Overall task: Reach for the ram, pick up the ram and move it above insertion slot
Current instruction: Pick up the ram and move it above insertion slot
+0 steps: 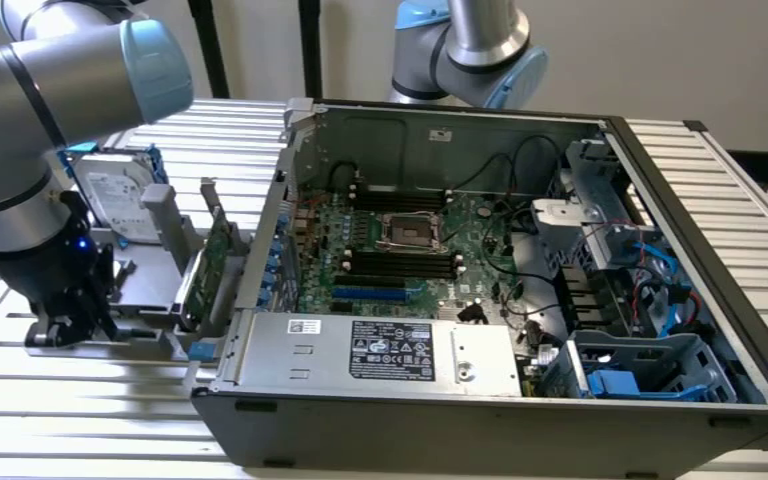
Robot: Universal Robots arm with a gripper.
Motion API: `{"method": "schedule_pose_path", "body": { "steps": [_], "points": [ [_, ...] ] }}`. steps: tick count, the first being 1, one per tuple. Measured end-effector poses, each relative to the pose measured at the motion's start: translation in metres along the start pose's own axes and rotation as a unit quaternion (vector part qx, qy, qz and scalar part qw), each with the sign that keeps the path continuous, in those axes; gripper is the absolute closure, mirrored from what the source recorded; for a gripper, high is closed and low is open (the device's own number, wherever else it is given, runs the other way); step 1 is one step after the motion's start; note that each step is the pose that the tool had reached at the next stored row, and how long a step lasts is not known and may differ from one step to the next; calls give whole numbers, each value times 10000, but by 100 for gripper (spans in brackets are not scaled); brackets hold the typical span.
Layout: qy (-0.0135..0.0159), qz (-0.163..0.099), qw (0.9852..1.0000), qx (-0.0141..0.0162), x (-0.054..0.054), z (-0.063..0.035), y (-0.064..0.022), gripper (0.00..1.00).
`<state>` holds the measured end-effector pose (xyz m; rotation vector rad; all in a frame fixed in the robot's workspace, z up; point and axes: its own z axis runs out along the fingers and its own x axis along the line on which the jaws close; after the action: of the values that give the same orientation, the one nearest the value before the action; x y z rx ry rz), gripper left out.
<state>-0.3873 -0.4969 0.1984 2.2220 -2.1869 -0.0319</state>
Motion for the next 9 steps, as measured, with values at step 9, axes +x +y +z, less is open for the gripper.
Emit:
{"method": "schedule_pose_path", "body": {
  "steps": [9],
  "points": [
    [0, 0, 10000, 0, 0, -125, 4, 86]
  ]
}}
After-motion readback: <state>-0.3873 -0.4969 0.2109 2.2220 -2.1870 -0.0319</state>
